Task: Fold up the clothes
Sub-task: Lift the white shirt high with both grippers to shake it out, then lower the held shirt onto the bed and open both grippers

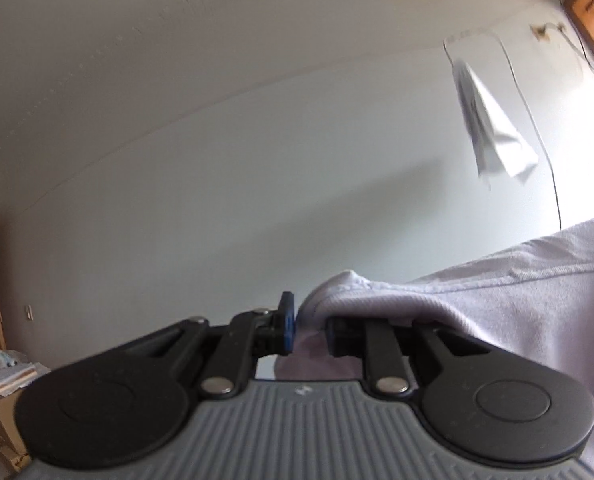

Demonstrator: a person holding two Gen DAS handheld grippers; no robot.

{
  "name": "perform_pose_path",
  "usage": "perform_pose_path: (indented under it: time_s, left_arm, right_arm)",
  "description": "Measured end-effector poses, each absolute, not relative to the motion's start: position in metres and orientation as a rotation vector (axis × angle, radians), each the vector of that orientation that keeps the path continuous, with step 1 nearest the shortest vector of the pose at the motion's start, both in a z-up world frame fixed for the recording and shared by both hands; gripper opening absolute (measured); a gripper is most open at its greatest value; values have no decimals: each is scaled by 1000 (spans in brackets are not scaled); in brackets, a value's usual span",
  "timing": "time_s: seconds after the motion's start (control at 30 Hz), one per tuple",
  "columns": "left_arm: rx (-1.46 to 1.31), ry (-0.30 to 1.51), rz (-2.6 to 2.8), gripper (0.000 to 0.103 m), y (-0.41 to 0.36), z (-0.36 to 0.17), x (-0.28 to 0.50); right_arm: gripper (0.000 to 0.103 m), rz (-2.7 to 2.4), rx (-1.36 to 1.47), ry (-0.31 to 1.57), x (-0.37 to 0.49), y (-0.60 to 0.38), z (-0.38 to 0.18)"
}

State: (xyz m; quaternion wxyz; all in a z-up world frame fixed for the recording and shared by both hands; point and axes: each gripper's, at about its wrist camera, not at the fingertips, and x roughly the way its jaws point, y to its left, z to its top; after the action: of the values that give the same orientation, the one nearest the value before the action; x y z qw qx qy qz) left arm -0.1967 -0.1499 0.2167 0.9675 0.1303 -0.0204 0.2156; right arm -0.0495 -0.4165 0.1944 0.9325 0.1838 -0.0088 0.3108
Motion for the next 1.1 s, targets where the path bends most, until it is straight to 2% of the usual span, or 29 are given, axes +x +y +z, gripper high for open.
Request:
perform_pose_path:
  time_s: [0.3,0.47,0.67,0.73,0.77,0.8,0.83,0.87,0.93,0.97,1.07,1.1]
  left_arm:
    - [194,103,339,21,-84,190,-114]
    - [176,45,242,21,-71,211,-50]
    - [64,-45,-5,20,-87,251,22]
    - [105,28,-34,27,-93,223,30]
    - [129,68,-46,48,-95,207,33]
    - [153,108,-57,84,-97,191,37]
    - [176,148,-69,98,-100,175,41]
    - [200,188,-80,103,-102,160,44]
    - [248,268,-103,102,-107,128,51]
    - [272,309,-114,101,-109,113,55]
    - [297,470,-71,81,-92,64,41]
    - [296,532,-40,83,-81,47,31]
  right_arm:
    - [8,589,342,44,-18,-386,186]
    - [8,593,299,28,-12,-378,199]
    - [8,776,190,24,-58,-372,221]
    - [8,831,174,42,-72,-358,213]
    - [8,863,178,66,-77,-349,205]
    - [8,889,185,101,-79,-339,195]
    - [9,909,197,146,-79,-329,181]
    - [13,925,203,206,-76,-317,164]
    - [14,939,183,366,-66,-293,124]
    - [16,931,142,457,-62,-284,104]
    - [21,902,12,722,-52,-261,44]
    - [26,895,-33,777,-51,-264,32]
